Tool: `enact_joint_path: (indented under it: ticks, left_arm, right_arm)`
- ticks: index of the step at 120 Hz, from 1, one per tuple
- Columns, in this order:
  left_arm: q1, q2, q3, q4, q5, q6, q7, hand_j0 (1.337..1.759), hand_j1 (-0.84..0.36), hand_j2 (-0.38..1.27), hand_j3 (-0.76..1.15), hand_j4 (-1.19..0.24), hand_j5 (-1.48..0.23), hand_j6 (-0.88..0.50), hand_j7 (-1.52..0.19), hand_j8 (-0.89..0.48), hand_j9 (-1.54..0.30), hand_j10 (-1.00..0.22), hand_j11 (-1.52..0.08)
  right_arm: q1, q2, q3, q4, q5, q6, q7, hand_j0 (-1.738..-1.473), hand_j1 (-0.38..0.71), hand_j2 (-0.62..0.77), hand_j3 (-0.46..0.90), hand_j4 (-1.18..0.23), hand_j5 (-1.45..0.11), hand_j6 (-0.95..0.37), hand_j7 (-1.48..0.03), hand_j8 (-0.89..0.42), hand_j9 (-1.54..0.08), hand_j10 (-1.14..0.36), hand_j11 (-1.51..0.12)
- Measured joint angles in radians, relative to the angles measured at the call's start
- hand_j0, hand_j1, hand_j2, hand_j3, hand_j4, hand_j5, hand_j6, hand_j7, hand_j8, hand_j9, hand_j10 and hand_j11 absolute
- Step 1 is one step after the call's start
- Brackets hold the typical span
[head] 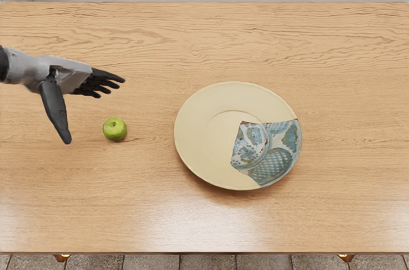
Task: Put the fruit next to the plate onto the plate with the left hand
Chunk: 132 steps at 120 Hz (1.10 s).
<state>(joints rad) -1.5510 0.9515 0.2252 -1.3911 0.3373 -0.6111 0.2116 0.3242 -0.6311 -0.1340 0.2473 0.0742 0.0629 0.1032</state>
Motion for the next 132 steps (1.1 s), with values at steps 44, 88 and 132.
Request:
enact_joint_path:
  ticks: [44, 88, 132]
  left_arm:
    - [-0.085, -0.142, -0.007, -0.023, 0.043, 0.0, 0.341, 1.658, 0.35, 0.0, 0.0, 0.0, 0.0, 0.0, 0.0, 0.0, 0.0, 0.0, 0.0]
    - [-0.022, -0.162, -0.094, -0.294, 0.448, 0.249, 0.397, 1.658, 0.35, 0.0, 0.0, 0.0, 0.0, 0.0, 0.0, 0.0, 0.0, 0.0, 0.0]
    - [0.14, -0.157, -0.176, -0.373, 0.718, 0.366, 0.399, 1.658, 0.17, 0.03, 0.0, -0.15, -0.19, -0.15, -0.19, -0.15, -0.19, -0.15, -0.19]
  right_arm:
    - [0.0, 0.001, 0.0, 0.0, 0.004, -0.001, 0.001, -1.658, -0.33, -0.01, 0.0, -0.01, -0.02, -0.01, -0.02, -0.01, -0.02, -0.01, -0.02]
    - [0.0, 0.0, 0.0, 0.0, 0.004, -0.001, 0.001, -1.658, -0.33, -0.01, 0.0, -0.01, -0.02, -0.01, -0.02, -0.01, -0.02, -0.01, -0.02]
    - [0.0, 0.0, 0.0, 0.0, 0.004, -0.001, 0.001, -1.658, -0.33, -0.01, 0.0, -0.01, -0.02, -0.01, -0.02, -0.01, -0.02, -0.01, -0.02]
